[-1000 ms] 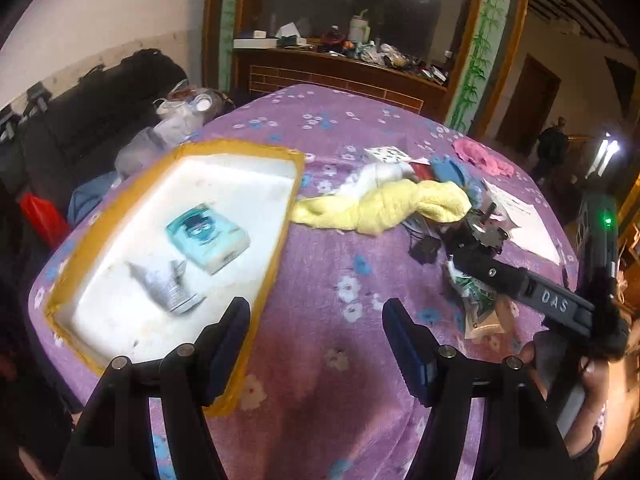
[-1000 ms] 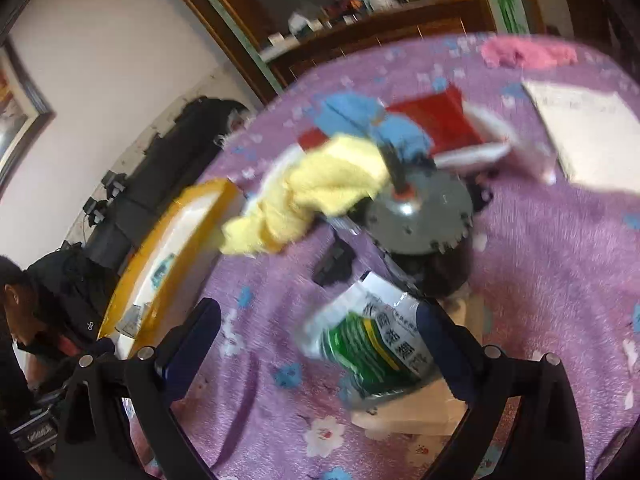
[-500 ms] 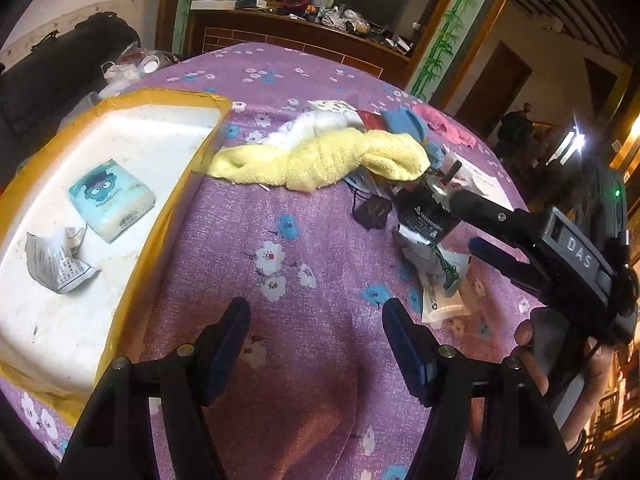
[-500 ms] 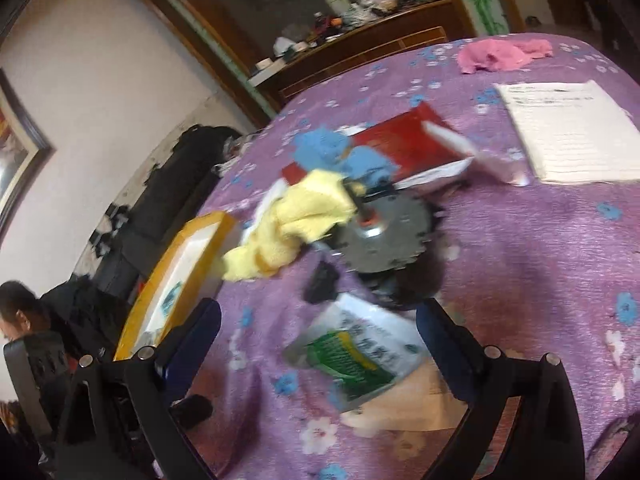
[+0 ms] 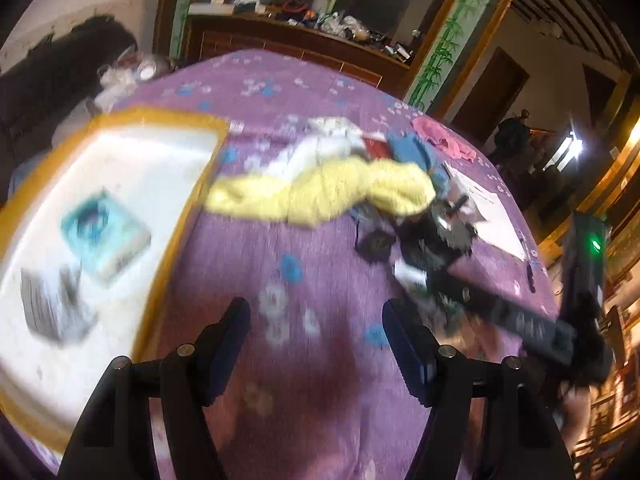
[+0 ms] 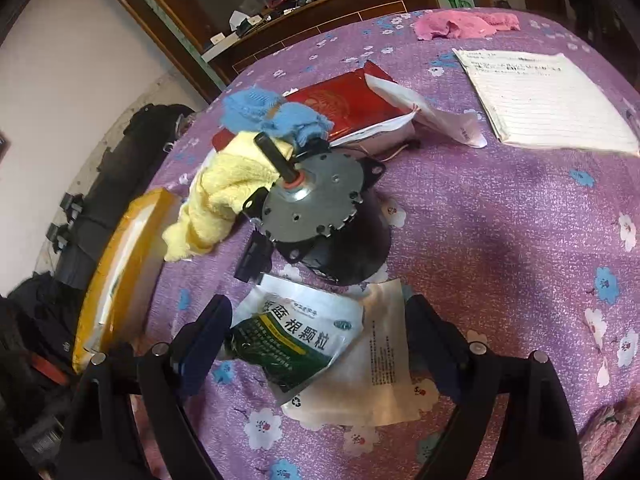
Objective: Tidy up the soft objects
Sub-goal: 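Grasp the yellow towel with left tool while right tool approaches the green-printed sachet, then carry the yellow towel and green-printed sachet into the foam box and release both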
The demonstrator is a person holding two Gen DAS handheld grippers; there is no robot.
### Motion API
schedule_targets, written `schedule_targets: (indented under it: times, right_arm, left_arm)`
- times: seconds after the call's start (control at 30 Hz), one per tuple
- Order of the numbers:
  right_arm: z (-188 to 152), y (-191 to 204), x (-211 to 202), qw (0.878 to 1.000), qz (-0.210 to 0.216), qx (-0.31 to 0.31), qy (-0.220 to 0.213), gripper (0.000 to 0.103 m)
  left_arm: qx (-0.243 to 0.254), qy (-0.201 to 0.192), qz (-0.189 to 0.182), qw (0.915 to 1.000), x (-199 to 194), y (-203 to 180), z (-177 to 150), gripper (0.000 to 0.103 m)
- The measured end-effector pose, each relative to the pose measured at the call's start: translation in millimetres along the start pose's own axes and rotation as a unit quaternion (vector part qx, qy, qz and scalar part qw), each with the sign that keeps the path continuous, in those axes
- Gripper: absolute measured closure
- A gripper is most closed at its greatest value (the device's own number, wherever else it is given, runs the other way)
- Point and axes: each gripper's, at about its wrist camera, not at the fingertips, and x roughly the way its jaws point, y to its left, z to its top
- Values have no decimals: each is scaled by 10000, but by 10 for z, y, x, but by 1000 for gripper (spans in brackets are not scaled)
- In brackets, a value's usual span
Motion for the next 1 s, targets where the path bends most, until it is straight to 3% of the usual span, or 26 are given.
schedule_targets:
  times: [0.27,0.37,0.47,0.53,0.6,0.77,1.0]
  right_arm:
    - [-85,207,153,9954,-662,-679,145,16]
    - [-104,265,171,9905,-1044,-898,40,32]
    - [-88,244,128,9922,-952,-800,-25,41]
    - [-68,200,95,9938,-884,-662,-84,59]
    - [-39,137,90,9970,-625,-450,-37,59]
    - [-50,167,77,9964,-675,-513,-30,60]
    - [-28,135,11,9974,-503,-506,-14,60]
  left_arm:
    - [297,311,448,9981,559,-58,566,31]
    - [627,331,517,9961,776,-189,750,32]
    - [927,379,581,9933,999,-333,829,33]
    - [1185,500,661,9895,1150,-393,817,42]
    - [1322,424,953,9857,1226,-404,801,51]
    - [1271,412,757,9881,1015,-349,727,59]
    - [549,327,-100,9979,208,-101,399,59]
